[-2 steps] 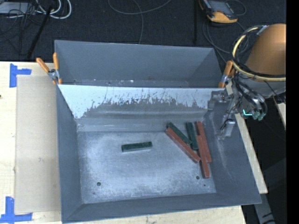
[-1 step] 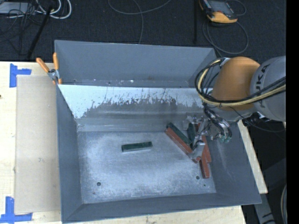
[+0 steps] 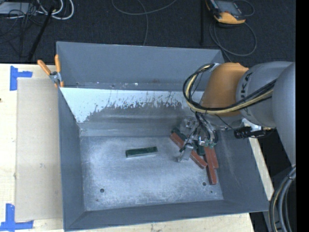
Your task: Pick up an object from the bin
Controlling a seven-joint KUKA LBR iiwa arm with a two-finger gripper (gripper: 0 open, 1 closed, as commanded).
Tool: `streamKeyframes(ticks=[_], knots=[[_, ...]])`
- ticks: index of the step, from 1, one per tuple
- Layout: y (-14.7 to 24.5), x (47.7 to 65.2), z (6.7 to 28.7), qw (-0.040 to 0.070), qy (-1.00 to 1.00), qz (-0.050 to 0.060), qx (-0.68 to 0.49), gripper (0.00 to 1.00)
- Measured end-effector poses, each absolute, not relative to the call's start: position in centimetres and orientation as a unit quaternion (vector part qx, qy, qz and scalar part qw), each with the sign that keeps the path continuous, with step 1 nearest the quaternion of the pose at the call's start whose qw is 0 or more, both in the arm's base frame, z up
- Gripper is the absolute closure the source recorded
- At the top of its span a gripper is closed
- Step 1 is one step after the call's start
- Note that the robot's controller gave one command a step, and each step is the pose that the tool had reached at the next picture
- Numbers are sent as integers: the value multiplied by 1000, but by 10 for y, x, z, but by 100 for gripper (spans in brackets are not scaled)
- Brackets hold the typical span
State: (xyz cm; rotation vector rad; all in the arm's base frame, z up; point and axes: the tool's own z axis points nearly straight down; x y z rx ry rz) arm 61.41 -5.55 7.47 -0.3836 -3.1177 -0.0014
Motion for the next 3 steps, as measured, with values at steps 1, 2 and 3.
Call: streamKeyframes(ticks=[1,2,3], knots=[[-103,621,71,2,-957,-8,-289,0],[-112,619,70,0,-957,-1,-291,100],[-113,620,233,-5,-957,-1,-291,100]])
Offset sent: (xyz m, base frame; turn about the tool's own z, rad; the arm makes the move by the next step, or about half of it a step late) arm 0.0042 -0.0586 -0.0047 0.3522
